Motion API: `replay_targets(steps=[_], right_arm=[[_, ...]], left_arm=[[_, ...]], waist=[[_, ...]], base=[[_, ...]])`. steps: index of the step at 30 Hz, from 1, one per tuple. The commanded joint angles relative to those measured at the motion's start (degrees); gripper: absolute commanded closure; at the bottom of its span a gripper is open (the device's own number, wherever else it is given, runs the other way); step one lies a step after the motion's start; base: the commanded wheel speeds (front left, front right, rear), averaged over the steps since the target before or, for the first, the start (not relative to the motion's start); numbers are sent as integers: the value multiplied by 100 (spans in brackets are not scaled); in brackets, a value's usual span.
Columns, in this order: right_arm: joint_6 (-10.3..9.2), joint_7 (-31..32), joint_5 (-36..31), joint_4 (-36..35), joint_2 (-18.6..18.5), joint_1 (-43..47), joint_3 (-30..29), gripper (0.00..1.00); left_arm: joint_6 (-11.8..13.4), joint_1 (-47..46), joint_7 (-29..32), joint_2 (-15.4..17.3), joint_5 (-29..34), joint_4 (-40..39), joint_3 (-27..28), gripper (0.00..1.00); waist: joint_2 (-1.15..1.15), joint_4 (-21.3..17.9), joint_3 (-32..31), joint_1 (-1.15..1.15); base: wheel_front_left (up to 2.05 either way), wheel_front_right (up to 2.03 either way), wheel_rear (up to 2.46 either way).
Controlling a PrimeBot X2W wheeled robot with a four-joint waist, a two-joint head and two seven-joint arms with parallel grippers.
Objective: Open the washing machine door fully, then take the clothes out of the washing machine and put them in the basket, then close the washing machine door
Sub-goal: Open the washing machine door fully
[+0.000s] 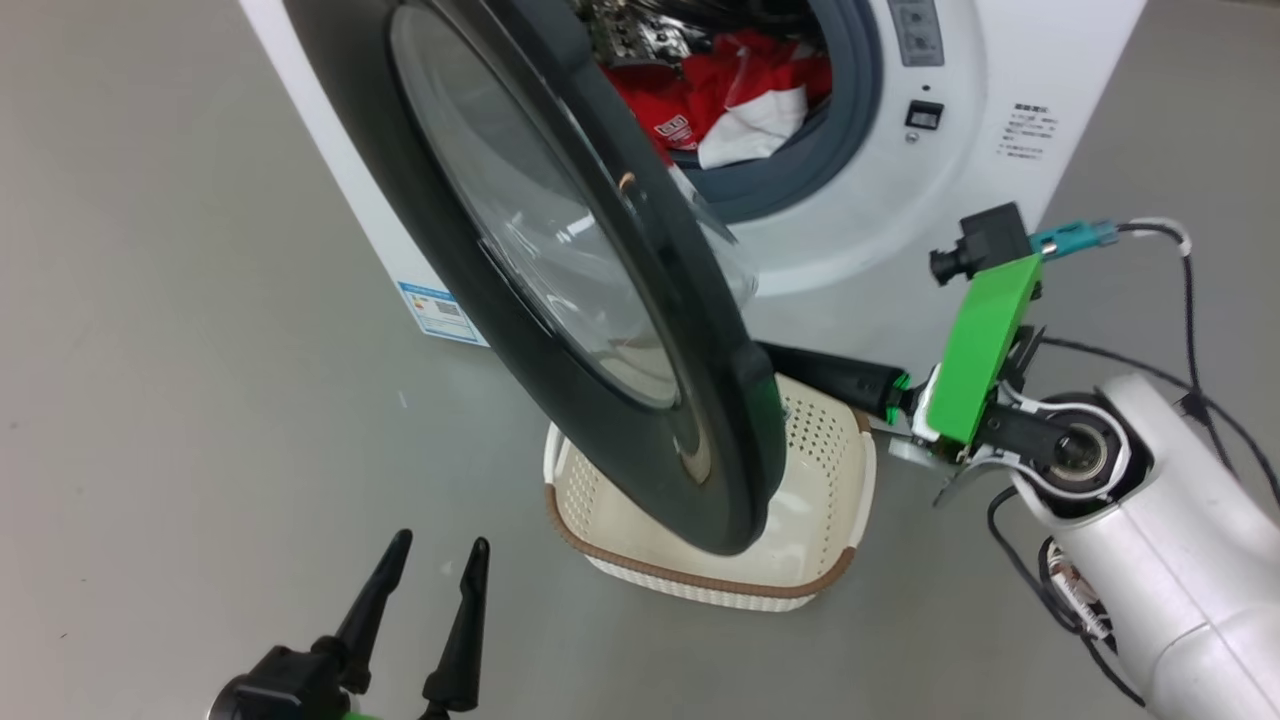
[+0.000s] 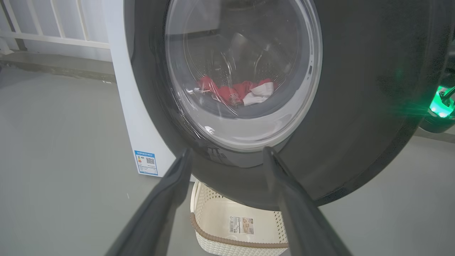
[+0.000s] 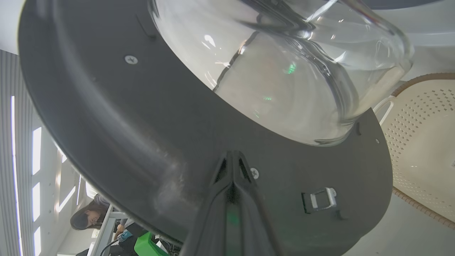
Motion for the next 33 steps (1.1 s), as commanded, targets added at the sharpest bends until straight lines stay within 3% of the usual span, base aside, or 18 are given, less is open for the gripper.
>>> replay_targets(steps=[1, 24, 33], right_arm=[[29, 48, -38, -203, 124, 66, 82, 100], [29, 90, -206, -686, 542, 685, 438, 100], [29, 88, -259, -626, 770, 570, 642, 100]], left_arm=[[-26, -20, -69, 77, 38, -121, 208, 0], [111, 135, -69, 77, 111, -101, 397, 0], [190, 178, -69, 77, 68, -212, 538, 0]], waist=[[0, 114, -102, 0], [0, 935, -429, 0], [0, 1013, -390, 0]], base=[[0, 0, 0], [0, 0, 0], [0, 0, 0]])
